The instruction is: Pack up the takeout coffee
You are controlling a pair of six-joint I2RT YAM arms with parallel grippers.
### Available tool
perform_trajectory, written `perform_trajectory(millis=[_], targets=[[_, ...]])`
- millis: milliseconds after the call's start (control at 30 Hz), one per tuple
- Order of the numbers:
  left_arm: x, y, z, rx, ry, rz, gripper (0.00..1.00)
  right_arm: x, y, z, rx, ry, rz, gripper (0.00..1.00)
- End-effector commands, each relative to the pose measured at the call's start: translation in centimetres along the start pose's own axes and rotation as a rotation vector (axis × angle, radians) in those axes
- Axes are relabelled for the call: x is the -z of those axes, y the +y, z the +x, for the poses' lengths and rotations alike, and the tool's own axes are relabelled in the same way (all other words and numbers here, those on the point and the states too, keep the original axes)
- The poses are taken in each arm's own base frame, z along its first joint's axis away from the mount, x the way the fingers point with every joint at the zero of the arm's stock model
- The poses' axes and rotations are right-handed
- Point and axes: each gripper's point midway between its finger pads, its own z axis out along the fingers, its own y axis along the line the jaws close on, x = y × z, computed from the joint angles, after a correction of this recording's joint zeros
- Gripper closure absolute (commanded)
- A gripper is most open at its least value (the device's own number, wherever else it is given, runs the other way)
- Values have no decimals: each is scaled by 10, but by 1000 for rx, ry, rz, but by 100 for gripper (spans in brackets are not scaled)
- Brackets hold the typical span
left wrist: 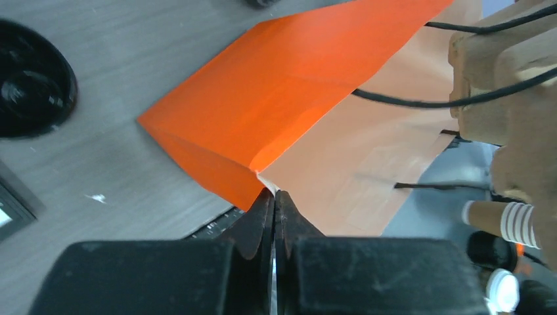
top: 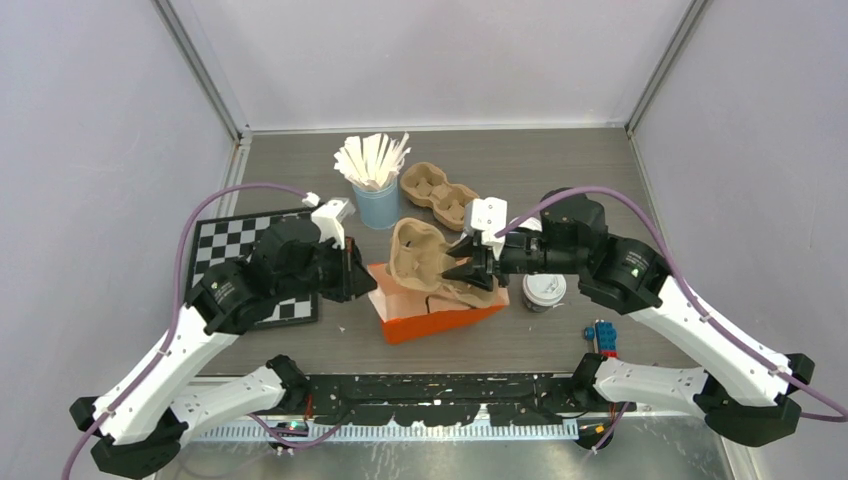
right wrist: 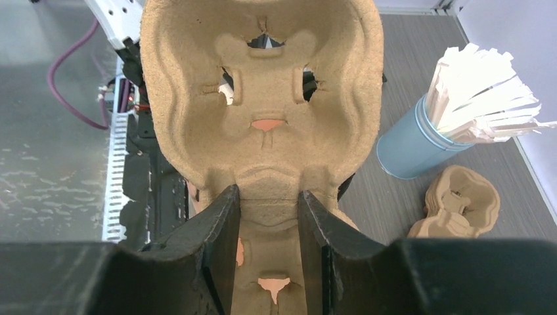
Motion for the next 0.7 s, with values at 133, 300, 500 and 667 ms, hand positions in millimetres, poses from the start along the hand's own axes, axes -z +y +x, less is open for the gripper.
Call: perform_trajectory(millis=[133,300,500,667], targets=[[-15,-3,-47,-99,-76,55,85,-18,-10,15,63,28,30,67],[-5,-2,-45,-22,-72,42,61,-21,-11,33,87,70,29,67],[3,3,-28,136,-41,10,52,-29,-10,48,99,129,-4,67],[-5,10,-26,183,-51,-16,50,-35,-20,33,121,99,23,69]])
